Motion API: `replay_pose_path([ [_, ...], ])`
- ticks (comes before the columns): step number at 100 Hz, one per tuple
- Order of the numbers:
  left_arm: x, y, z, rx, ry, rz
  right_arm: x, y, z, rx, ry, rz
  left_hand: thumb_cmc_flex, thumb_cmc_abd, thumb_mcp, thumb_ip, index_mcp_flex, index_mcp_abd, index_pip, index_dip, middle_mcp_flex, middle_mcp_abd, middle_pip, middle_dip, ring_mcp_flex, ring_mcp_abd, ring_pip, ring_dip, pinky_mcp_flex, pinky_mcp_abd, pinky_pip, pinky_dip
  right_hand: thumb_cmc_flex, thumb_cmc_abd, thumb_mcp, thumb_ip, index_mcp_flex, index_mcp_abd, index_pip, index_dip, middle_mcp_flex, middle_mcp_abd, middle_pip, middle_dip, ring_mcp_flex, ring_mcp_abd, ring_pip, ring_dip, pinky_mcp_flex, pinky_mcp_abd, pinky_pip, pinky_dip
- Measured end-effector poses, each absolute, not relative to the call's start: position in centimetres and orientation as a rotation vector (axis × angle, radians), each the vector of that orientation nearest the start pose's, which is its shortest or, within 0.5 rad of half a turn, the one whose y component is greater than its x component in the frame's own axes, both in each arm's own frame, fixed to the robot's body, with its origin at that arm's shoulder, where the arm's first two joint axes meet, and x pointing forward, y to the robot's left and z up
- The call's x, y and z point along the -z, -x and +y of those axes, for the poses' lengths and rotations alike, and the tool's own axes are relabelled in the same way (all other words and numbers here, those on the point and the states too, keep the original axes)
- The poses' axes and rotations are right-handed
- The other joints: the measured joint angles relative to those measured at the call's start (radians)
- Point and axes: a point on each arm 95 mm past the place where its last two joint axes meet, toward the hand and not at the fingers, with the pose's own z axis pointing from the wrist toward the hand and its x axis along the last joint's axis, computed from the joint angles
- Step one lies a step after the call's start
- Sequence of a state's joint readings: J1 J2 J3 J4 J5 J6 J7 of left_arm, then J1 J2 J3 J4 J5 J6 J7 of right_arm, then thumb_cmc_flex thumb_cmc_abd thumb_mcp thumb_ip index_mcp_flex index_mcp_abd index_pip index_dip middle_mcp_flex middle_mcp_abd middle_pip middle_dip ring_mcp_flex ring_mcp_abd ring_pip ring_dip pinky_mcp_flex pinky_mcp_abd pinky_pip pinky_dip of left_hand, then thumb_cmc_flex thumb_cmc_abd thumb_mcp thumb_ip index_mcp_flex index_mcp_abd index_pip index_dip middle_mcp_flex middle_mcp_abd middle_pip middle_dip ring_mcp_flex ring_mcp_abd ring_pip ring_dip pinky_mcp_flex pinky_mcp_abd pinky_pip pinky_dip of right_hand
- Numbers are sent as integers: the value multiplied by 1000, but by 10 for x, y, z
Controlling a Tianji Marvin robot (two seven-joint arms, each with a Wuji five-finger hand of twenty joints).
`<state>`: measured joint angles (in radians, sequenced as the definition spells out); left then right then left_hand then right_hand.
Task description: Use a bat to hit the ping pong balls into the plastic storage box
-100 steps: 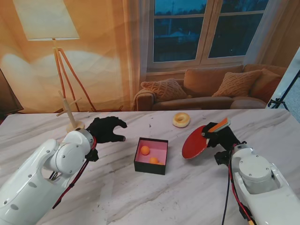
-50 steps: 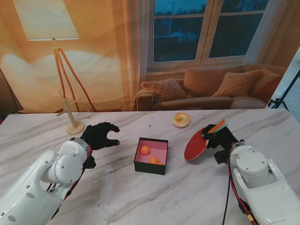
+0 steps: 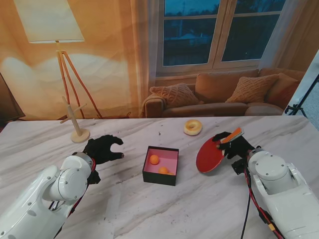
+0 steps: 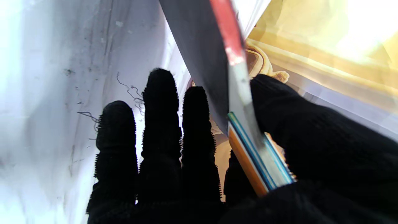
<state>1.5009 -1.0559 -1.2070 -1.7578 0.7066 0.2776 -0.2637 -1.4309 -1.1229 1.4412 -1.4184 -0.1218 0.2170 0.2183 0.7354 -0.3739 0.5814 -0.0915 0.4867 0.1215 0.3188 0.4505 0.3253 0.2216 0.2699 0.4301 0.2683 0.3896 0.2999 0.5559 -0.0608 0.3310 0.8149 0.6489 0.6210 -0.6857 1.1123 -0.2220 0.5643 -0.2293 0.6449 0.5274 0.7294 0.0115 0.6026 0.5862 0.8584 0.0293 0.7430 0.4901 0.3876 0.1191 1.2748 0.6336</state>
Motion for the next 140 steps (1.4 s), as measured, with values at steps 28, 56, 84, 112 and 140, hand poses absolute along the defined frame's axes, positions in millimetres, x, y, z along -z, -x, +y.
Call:
replay_pose_path([
  [28, 280, -413, -2, 1421, 1622, 1415, 324, -455, -108, 1955, 2678, -860, 0, 0, 0, 0, 0, 0, 0, 0, 0, 0, 0, 0, 0, 0, 0, 0, 0, -1, 0, 2, -72, -80, 39, 44, -214, 45, -61, -6, -204, -23, -29, -43, -141, -23, -78, -1, -89, -8, -79, 5],
  [56, 281, -413, -3, 1423, 1627, 1406, 323, -454, -111, 1997, 2680, -820, 0, 0, 0, 0, 0, 0, 1, 0, 0, 0, 1, 0, 0, 0, 0, 0, 0, -1, 5, 4, -141, -118, 42, 51, -249, 57, -83, -21, -213, -27, -29, -48, -141, -23, -88, -1, -95, -8, -92, 24],
  [84, 281, -412, -3, 1420, 1636, 1399, 316, -455, -115, 2076, 2697, -766, 0, -1, 0, 0, 0, 0, 11, 0, 0, 0, 1, 0, 0, 0, 2, 0, 1, -1, 17, 14, -166, -118, 42, 51, -248, 92, -84, -21, -203, -23, -16, -48, -140, -22, -87, -1, -79, 2, -89, 50],
  [112, 282, -412, -2, 1418, 1638, 1390, 311, -452, -125, 2146, 2747, -703, 0, -1, 9, 0, 0, 0, 13, 0, 16, 1, 3, 0, 0, 0, 11, 0, 2, -1, 39, 14, -190, -120, 42, 51, -188, 144, -48, -15, -88, 24, 31, -49, -56, 14, -10, 22, -3, 17, 11, 73],
  [140, 283, -412, -3, 1415, 1651, 1362, 308, -450, -135, 2183, 2826, -689, 0, -1, 9, 0, 0, 12, 23, 0, 16, 2, 2, 0, 0, 0, 22, 3, 3, -2, 59, 14, -189, -118, 43, 51, -29, 192, 47, 38, 77, 65, 97, -26, 69, 50, 98, 22, 104, 30, 122, 39],
])
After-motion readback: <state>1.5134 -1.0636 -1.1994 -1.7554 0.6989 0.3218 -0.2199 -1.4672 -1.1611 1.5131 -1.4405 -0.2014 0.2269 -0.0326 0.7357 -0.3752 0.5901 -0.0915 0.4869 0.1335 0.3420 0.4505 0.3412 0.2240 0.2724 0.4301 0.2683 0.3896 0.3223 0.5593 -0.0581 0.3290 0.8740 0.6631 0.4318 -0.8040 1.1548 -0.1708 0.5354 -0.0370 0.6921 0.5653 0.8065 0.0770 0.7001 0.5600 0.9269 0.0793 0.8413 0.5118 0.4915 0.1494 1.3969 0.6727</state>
